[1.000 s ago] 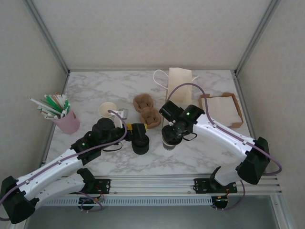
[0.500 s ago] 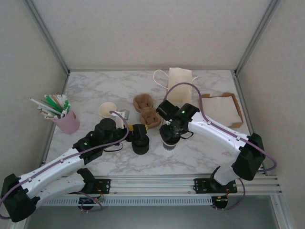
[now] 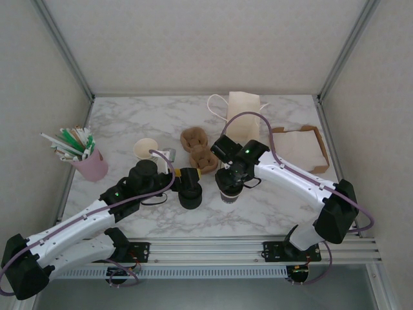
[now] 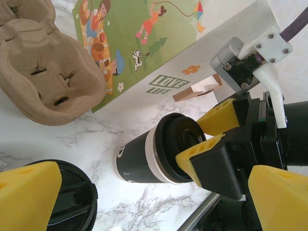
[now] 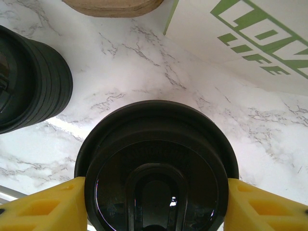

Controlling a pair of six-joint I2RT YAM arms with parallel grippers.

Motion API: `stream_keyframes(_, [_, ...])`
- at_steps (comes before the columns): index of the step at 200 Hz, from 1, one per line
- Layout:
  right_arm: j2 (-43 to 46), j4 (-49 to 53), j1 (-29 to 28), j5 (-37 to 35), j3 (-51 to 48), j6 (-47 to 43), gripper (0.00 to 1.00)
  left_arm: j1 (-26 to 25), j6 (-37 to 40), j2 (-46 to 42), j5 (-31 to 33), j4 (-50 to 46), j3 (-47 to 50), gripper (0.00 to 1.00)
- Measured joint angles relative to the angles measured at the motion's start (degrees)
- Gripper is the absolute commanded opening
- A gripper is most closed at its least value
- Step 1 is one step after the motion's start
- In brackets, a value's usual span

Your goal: Pack the takeout coffee

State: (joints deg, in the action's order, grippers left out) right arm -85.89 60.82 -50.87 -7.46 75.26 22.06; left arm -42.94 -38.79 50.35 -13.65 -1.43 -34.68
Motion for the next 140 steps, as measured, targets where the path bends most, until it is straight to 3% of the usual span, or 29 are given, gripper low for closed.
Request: stream_keyframes(140, [0.24, 0.31, -0.55, -0.48, -0.35, 0.50, 0.62, 0.00, -0.22, 0.42, -0.02, 0.44, 1.05, 1.00])
